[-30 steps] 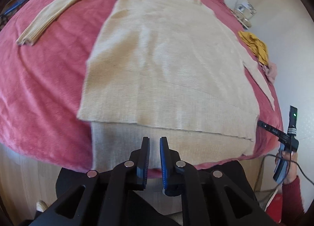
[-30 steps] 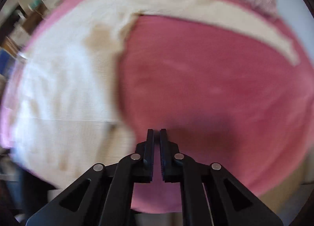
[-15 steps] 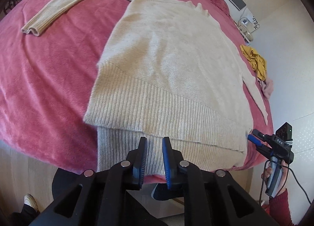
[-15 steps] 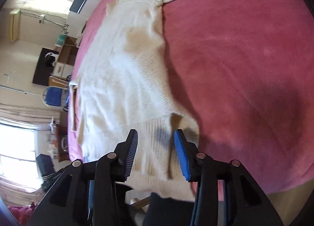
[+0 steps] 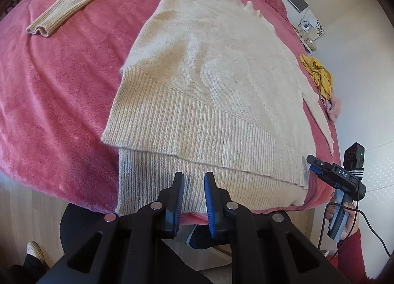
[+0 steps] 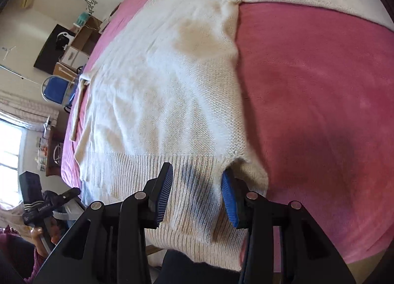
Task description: Fold clothes
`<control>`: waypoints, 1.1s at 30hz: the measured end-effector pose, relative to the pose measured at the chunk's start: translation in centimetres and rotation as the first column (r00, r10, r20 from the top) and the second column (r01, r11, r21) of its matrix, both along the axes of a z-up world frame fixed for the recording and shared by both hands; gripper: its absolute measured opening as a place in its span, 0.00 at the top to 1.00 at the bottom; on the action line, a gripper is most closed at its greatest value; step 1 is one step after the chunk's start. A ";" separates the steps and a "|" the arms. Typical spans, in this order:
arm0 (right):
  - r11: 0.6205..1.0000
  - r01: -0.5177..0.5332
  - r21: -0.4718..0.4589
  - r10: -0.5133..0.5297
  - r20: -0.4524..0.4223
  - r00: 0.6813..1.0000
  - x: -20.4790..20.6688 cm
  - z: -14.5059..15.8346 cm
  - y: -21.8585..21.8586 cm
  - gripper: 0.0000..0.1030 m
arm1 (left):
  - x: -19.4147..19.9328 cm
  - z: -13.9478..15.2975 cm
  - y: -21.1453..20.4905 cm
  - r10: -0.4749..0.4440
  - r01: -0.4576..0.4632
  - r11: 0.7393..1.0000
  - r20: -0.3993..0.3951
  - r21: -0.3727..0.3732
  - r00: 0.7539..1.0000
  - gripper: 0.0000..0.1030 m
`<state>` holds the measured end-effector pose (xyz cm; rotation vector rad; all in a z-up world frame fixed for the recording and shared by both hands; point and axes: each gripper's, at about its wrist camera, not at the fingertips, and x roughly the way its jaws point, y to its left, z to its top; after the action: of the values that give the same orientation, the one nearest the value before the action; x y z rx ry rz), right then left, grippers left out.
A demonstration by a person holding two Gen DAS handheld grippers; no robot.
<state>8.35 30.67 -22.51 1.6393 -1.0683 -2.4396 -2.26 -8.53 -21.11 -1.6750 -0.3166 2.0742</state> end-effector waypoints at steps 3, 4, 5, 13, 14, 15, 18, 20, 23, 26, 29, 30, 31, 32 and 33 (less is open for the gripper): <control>0.999 0.018 -0.051 -0.016 0.038 0.999 -0.7 -0.5 0.3 0.59 | 0.1 0.0 -0.2 0.004 -0.004 1.000 -0.003 0.004 1.000 0.84; 0.997 0.030 -0.070 -0.028 0.030 0.999 -0.4 -0.4 0.6 0.59 | 0.2 0.0 -0.2 0.006 -0.006 1.000 -0.003 0.006 1.000 0.84; 0.995 0.042 -0.089 -0.040 0.023 0.999 -0.1 -0.3 0.9 0.64 | 0.3 0.0 -0.3 0.009 -0.009 1.000 -0.004 0.006 1.000 0.84; 0.986 0.058 0.155 -0.061 0.015 0.998 2.4 1.6 1.2 0.99 | 0.6 -0.2 -2.3 0.075 -0.075 0.997 -0.001 0.003 0.997 0.84; 0.979 0.055 0.196 -0.059 0.014 0.998 3.0 2.2 1.2 0.99 | 0.5 -0.1 -2.8 0.090 -0.090 0.996 -0.004 0.009 0.996 0.84; 0.974 0.051 0.221 -0.052 0.002 0.999 3.6 2.9 1.1 0.99 | 0.5 0.1 -3.2 0.107 -0.107 0.994 -0.008 0.019 0.994 0.84; 0.960 0.046 0.275 -0.040 -0.030 0.999 4.9 5.3 0.7 0.99 | 0.4 0.4 -4.7 0.158 -0.157 0.986 -0.019 0.047 0.987 0.82; 0.951 0.045 0.307 -0.036 -0.034 0.999 5.6 6.2 0.6 0.99 | 0.1 0.6 -5.3 0.182 -0.180 0.982 -0.029 0.056 0.983 0.80; 0.934 0.034 0.356 -0.042 0.017 0.999 3.7 5.1 -0.5 0.99 | -1.0 0.8 -5.3 0.189 -0.187 0.981 -0.042 0.049 0.981 0.79; 0.934 0.022 0.356 -0.053 0.078 0.996 1.6 2.8 -1.4 0.99 | -2.2 0.9 -3.9 0.152 -0.151 0.988 -0.067 0.013 0.986 0.79; 0.960 -0.010 0.279 -0.020 0.102 0.995 1.0 1.4 -1.8 0.97 | -3.5 0.8 -1.9 0.113 -0.117 0.992 -0.089 -0.049 0.990 0.79; 0.957 -0.022 0.288 -0.014 0.122 0.992 1.0 1.1 -1.9 0.96 | -3.9 0.5 -1.3 0.098 -0.105 0.991 -0.089 -0.078 0.991 0.79; 0.954 -0.032 0.297 -0.010 0.139 0.990 0.9 0.9 -2.0 0.95 | -4.2 0.1 -0.7 0.081 -0.089 0.991 -0.085 -0.104 0.993 0.79; 0.951 -0.031 0.307 -0.014 0.145 0.989 1.1 1.0 -1.9 0.89 | -4.5 -0.3 -0.1 0.064 -0.074 0.989 -0.080 -0.131 0.995 0.79; 0.949 -0.028 0.315 -0.020 0.149 0.989 1.3 1.1 -1.7 0.85 | -4.7 -0.7 0.3 0.057 -0.068 0.986 -0.075 -0.150 0.996 0.79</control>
<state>9.69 28.97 -21.37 1.9377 -0.7085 -2.6320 -6.99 -8.20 -21.83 -1.6928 -0.1944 2.2484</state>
